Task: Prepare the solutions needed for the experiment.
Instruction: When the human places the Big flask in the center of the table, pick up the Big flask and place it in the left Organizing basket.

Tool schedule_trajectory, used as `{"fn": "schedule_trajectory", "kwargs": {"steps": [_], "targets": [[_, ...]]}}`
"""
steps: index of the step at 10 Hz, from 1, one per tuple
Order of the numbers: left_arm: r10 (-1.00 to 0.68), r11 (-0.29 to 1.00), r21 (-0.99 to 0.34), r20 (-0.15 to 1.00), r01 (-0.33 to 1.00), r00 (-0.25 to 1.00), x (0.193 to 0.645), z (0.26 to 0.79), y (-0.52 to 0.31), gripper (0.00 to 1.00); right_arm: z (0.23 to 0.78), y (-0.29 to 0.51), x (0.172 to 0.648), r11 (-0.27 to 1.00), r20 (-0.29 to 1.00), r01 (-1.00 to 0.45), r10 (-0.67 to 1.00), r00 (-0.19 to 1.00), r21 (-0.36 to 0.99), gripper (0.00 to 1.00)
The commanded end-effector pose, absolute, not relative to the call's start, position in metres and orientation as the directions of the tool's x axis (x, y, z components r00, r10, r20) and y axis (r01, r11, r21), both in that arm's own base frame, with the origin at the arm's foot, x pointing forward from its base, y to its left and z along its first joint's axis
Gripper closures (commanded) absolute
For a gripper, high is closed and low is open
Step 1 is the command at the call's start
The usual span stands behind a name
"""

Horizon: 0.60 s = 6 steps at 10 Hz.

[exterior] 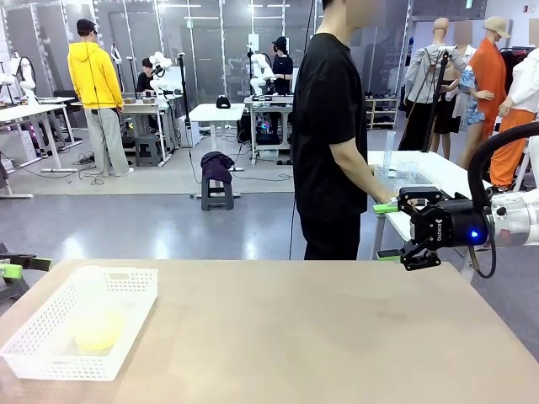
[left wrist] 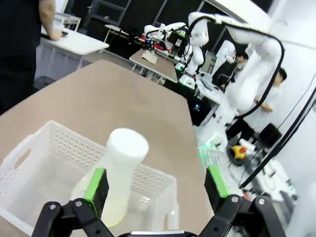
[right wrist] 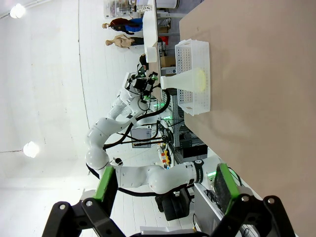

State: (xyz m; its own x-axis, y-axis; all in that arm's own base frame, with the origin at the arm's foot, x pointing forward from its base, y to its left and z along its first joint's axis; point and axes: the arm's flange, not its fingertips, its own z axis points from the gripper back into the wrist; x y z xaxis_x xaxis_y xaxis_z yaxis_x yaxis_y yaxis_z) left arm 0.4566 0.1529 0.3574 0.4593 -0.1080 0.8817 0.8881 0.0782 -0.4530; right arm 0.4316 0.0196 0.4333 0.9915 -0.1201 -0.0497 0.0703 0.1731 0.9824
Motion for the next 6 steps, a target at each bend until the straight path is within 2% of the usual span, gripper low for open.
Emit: {"fn": "schedule_trajectory", "kwargs": {"steps": [1,2,3,4,6], "targets": [[-0.060,0.049,-0.580,0.811,0.813,0.582,0.439,0.386,0.143,0.00,0.434,0.020,0.431,0.173,-0.045,0.066,-0.123,0.991,0.983,0.00],[-0.060,0.078,-0.633,0.768,0.770,0.638,0.436,0.395,0.142,0.00,0.434,0.020,0.431,0.173,-0.045,0.066,-0.123,0.991,0.983,0.00],[-0.001,0.139,-0.729,0.676,0.670,0.736,0.438,0.402,0.140,0.00,0.434,0.020,0.431,0.173,-0.045,0.066,-0.123,0.991,0.983,0.00],[0.038,0.131,-0.815,0.573,0.564,0.819,0.438,0.408,0.140,0.00,0.434,0.020,0.431,0.173,-0.045,0.066,-0.123,0.991,0.983,0.00],[0.058,0.200,-0.858,0.491,0.472,0.869,0.438,0.408,0.134,0.00,0.434,0.020,0.431,0.173,-0.045,0.066,-0.123,0.991,0.983,0.00]]}}
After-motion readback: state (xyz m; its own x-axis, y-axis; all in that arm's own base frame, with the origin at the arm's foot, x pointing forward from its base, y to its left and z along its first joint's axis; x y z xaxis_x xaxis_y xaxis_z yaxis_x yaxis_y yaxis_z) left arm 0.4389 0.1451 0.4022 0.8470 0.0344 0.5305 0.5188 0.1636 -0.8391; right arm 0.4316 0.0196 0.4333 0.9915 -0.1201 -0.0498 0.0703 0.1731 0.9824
